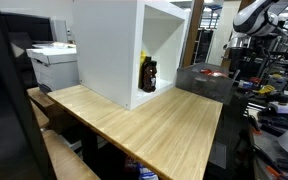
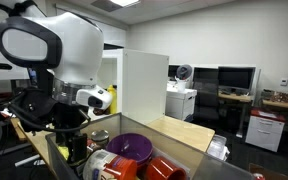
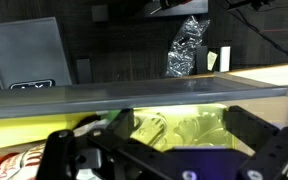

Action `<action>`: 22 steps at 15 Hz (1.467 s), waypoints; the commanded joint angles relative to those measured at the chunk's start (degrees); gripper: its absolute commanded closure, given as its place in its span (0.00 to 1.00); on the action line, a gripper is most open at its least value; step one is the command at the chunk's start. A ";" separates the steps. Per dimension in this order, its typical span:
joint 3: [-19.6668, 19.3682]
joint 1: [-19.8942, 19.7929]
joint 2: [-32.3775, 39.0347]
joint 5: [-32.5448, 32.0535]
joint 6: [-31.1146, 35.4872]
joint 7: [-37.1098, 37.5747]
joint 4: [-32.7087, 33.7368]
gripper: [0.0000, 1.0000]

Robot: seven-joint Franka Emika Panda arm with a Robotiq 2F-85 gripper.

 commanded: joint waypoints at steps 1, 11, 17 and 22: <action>1.36 0.40 0.06 5.01 -3.52 -1.37 -0.21 0.00; 6.02 2.16 -1.72 8.17 -3.50 0.70 -2.43 0.00; 7.60 1.81 -3.91 5.46 4.60 1.90 -3.09 0.00; 8.68 1.91 -3.38 3.27 13.47 3.34 -3.76 0.00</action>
